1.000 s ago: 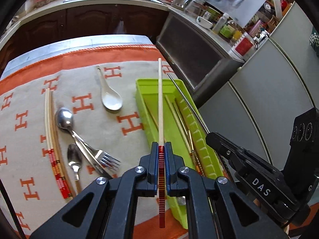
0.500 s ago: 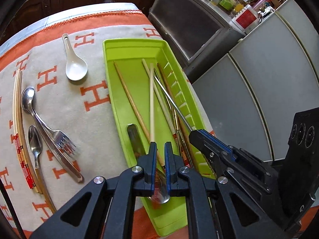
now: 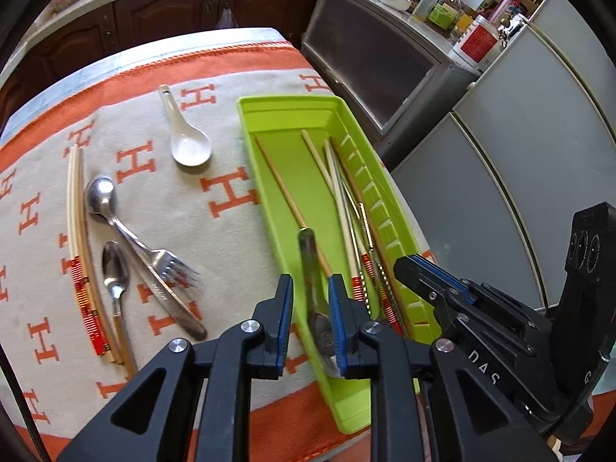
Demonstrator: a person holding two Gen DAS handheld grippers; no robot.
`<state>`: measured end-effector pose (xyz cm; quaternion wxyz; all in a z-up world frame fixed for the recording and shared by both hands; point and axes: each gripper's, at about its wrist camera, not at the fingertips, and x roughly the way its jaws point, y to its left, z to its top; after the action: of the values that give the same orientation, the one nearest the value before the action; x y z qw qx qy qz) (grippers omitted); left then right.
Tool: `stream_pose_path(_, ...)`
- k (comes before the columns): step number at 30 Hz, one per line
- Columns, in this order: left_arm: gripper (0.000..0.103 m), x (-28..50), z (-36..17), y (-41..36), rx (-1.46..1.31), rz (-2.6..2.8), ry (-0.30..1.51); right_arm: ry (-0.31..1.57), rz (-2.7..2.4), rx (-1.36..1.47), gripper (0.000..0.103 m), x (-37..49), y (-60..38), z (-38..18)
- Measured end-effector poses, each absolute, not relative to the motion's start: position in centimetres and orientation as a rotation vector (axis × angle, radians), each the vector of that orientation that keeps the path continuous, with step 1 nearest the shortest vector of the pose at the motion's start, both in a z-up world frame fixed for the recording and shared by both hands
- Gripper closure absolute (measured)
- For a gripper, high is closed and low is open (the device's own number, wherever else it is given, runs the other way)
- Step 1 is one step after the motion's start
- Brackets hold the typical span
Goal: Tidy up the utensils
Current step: 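Carry both chopsticks into the green tray and open both tools, then move both tools back and close the right tool on a brown wooden chopstick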
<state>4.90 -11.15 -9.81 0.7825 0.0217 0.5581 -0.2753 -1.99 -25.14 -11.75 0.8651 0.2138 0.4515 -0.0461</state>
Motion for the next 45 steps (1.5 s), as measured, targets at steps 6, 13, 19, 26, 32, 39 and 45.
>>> stream_pose_path(6,0.084,4.8,-8.6,-8.4,0.028,-0.538,1.154,0.963,-0.087,0.442,0.097,-2.2,-24.5,-11.8)
stream_pose_path(13,0.080,4.3,-7.3,-4.9,0.035,-0.448,1.078,0.971,-0.071,0.422,0.097,-2.8,-22.9,-11.2)
stream_pose_path(19,0.078,3.8,-6.7,-0.7,0.006,-0.359,1.036,0.973,-0.050,0.393,0.097,-3.3,-21.2,-10.5)
stream_pose_path(26,0.074,3.1,-6.6,3.4,-0.020,-0.278,1.000,0.975,-0.003,0.318,0.097,-3.2,-18.1,-9.3)
stream_pose_path(32,0.074,2.7,-6.7,6.6,-0.032,-0.205,0.973,0.971,0.052,0.249,0.097,-2.1,-15.1,-8.1)
stream_pose_path(39,0.071,3.6,-7.7,10.7,-0.052,-0.109,0.968,0.987,0.131,0.193,0.097,0.9,-11.2,-7.7)
stream_pose_path(45,0.071,5.4,-9.1,12.9,-0.080,-0.072,0.991,1.022,0.206,0.200,0.097,4.1,-8.3,-9.0)
